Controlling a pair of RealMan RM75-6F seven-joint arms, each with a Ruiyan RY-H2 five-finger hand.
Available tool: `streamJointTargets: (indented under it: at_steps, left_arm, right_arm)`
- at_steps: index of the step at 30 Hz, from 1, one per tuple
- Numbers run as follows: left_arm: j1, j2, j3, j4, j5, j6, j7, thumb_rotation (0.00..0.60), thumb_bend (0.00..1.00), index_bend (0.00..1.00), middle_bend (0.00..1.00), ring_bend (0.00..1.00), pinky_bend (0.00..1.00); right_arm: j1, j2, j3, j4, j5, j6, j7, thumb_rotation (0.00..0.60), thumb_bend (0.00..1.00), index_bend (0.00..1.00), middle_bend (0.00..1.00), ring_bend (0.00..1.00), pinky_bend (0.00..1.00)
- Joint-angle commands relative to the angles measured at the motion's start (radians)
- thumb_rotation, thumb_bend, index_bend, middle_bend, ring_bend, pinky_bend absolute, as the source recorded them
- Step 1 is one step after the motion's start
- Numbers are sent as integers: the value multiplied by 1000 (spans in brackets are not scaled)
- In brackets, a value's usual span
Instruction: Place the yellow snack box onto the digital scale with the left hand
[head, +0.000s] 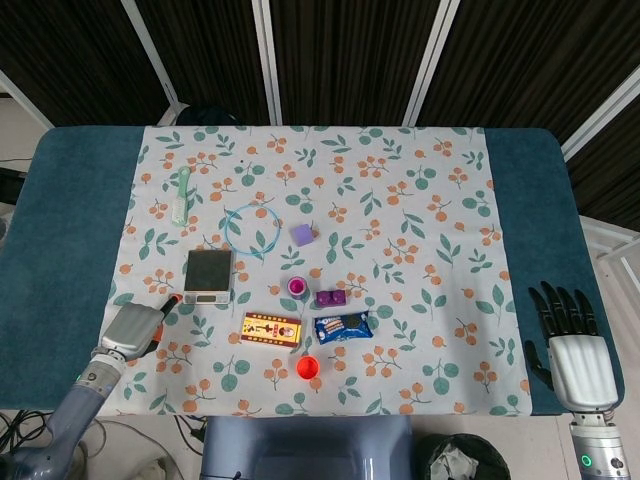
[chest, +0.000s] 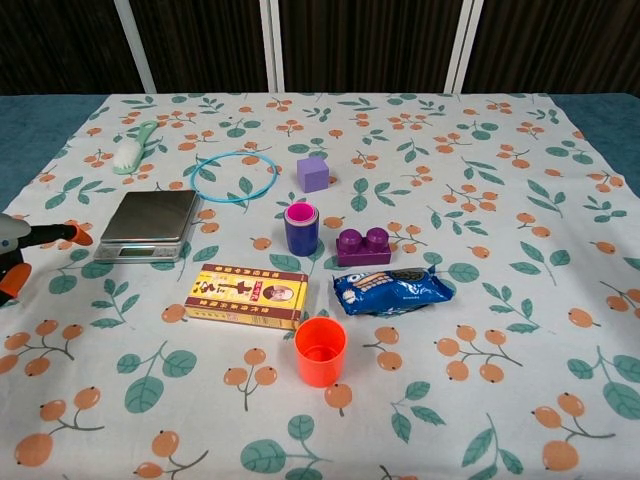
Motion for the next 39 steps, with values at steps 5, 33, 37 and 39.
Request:
streamJointTargets:
  at_steps: [5, 33, 37, 39]
  left_arm:
    - [-11, -10, 4, 7, -19, 4, 14, 600, 765, 121, 833, 700, 727]
    - [-46, -37, 24, 17, -62, 5, 34, 600, 765, 121, 832, 700, 727]
    - [-50, -38, 29, 18, -65, 7, 39, 600, 765, 121, 833, 700, 727]
    - [-51, -38, 30, 19, -69, 10, 43, 600, 765, 121, 833, 700, 727]
  right_arm:
    - [1, -1, 1, 0, 1, -1, -1, 600, 512, 34, 67, 58, 14]
    - [2, -3, 4, -4, 8, 0, -4, 600, 513, 34, 67, 58, 14]
    - [2, -4, 4, -5, 10, 0, -5, 600, 513, 34, 67, 58, 14]
    - [2, -4, 5, -5, 11, 0, -5, 600, 513, 34, 67, 58, 14]
